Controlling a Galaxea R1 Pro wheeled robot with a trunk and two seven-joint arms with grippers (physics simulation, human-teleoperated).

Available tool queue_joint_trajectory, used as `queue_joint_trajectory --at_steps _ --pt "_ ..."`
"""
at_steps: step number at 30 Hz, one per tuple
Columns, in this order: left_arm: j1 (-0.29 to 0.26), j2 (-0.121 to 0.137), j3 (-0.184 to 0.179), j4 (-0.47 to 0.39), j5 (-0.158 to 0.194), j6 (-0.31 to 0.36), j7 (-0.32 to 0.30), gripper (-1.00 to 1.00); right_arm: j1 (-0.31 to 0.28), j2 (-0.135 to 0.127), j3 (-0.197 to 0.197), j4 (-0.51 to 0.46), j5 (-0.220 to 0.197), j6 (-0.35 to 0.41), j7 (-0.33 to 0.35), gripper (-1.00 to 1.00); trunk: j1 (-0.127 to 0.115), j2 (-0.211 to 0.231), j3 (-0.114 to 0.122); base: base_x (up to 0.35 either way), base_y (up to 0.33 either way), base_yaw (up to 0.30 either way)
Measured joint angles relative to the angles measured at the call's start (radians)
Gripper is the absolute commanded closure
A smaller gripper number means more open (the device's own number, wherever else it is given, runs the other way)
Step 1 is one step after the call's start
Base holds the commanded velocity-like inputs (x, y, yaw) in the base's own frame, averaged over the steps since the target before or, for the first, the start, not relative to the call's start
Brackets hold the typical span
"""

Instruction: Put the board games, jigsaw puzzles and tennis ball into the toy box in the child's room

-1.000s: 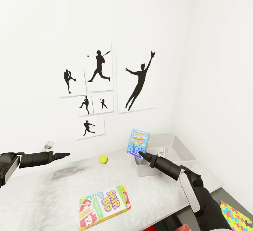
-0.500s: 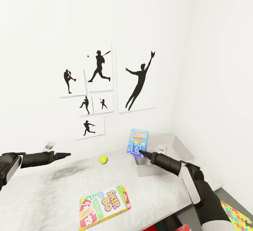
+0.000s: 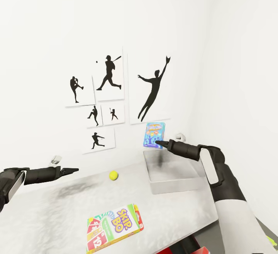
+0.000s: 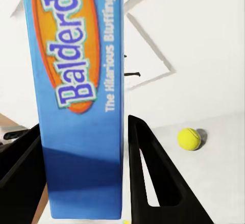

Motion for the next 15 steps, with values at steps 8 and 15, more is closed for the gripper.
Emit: queue_joint_trajectory --at_steps 8,15 --pt "0.000 0.000 0.000 0.000 0.000 -0.010 -0.002 -1.00 -0.094 -0.035 -0.131 0.176 0.019 0.030 -0.138 1.00 0.000 0.000 0.000 0.000 0.000 0.000" --pt "0.000 0.000 0.000 0.000 0.000 -0.011 -0.002 -1.00 -0.110 -0.094 -0.162 0.240 -0.006 0.042 -0.189 1.00 0.000 0.000 0.000 0.000 0.000 0.000"
